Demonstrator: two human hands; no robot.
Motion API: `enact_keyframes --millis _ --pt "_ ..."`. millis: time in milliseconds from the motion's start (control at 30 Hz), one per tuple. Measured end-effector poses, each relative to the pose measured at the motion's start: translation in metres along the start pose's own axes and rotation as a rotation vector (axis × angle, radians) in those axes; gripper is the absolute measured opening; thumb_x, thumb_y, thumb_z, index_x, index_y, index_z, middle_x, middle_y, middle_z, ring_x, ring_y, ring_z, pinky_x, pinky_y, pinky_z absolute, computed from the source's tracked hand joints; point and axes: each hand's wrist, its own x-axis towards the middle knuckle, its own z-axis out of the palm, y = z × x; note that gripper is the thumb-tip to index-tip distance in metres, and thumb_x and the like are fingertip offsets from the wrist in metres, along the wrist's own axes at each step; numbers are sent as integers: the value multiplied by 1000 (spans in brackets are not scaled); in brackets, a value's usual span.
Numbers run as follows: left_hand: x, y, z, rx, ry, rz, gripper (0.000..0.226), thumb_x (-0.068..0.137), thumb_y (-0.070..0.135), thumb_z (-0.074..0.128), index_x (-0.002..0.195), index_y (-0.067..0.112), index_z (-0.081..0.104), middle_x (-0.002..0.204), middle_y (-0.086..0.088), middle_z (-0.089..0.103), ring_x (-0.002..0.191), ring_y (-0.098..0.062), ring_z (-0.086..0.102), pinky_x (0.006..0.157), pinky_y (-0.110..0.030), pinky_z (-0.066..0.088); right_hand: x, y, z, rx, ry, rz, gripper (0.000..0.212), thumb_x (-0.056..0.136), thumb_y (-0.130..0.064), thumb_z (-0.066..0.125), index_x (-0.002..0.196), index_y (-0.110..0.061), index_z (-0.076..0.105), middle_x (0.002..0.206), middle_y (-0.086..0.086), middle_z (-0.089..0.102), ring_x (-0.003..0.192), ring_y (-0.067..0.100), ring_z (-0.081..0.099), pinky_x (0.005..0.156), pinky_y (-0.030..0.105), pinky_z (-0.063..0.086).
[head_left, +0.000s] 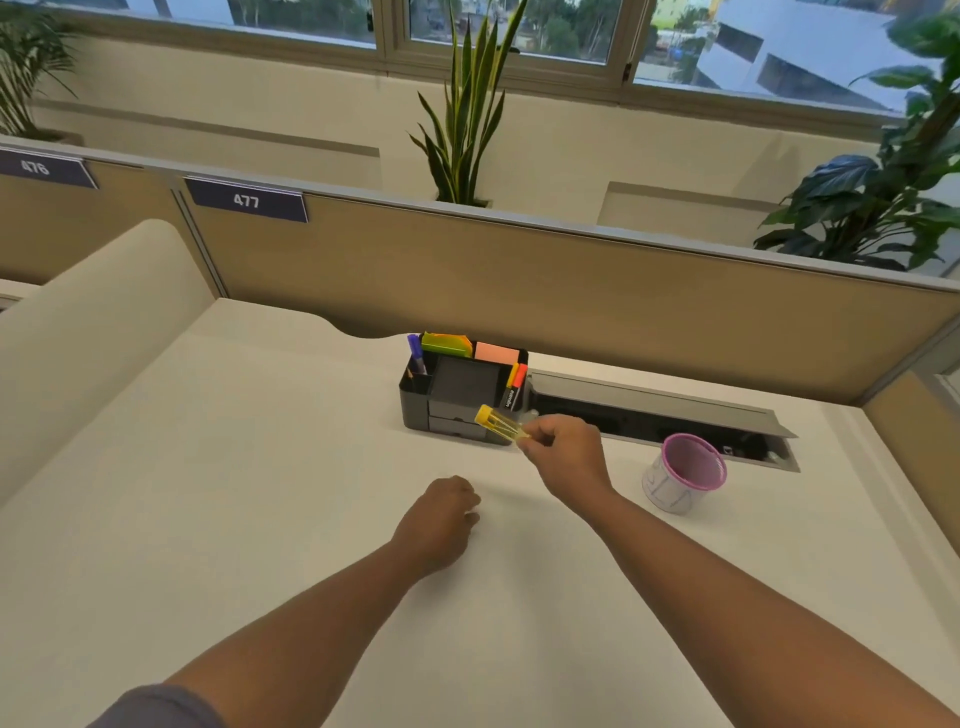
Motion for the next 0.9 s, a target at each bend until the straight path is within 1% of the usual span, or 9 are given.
enact_keyframes --millis 100,200,267,333,433,500,633,767,900 --pt "15 -19 12 100 1 101 24 98 19 49 102 9 70 126 -7 63 121 -28 54 93 -36 51 35 -7 20 -24 -3 -71 11 90 -13 73 99 -12 79 87 -1 70 78 15 63 68 27 56" --pt "25 -35 23 160 65 175 27 99 22 48 109 10 69 125 -7 66 118 -28 58 89 -39 55 60 -12 37 -40 2 -124 12 91 -10 71 101 -9 79 94 5 73 84 17 64 77 31 59" --pt "34 -42 29 175 118 219 23 96 20 52 107 10 70 119 -6 68 111 -27 61 81 -38 58 76 -11 48 -56 3 -153 12 92 -9 71 101 -9 78 96 7 74 86 17 64 80 32 59" --pt "40 -45 29 178 151 262 14 91 16 61 99 11 72 112 -4 70 105 -25 64 72 -34 59 86 -10 55 -71 0 -176 13 92 -9 70 103 -9 78 98 7 75 87 17 64 81 30 58" --pt "51 -53 31 173 176 290 11 87 14 66 97 13 72 110 -3 70 103 -23 65 65 -32 60 99 -6 67 -83 -6 -185 16 92 -11 70 107 -9 77 103 8 76 95 19 66 88 32 57" --pt "54 -55 30 178 190 300 12 88 15 65 97 13 72 110 -2 70 103 -22 65 65 -32 60 102 -5 70 -87 -6 -189 19 92 -11 71 110 -9 77 106 7 76 98 19 66 90 31 56" --pt "59 -56 28 181 203 308 14 90 17 62 97 12 73 110 -4 71 101 -23 66 66 -31 60 107 -3 73 -91 -5 -222 19 92 -9 71 109 -9 77 104 7 77 95 17 66 87 29 54" --pt "59 -56 28 176 205 303 13 90 17 64 98 12 73 111 -5 71 103 -24 67 67 -31 60 107 -3 74 -98 -14 -227 22 92 -10 70 114 -10 75 106 7 76 99 20 67 91 34 56" --pt "58 -55 27 181 219 305 17 93 19 58 98 12 72 111 -5 71 104 -24 67 68 -31 60 105 -1 75 -81 -31 -195 33 92 -11 71 124 -12 70 119 7 74 111 22 65 99 40 56"
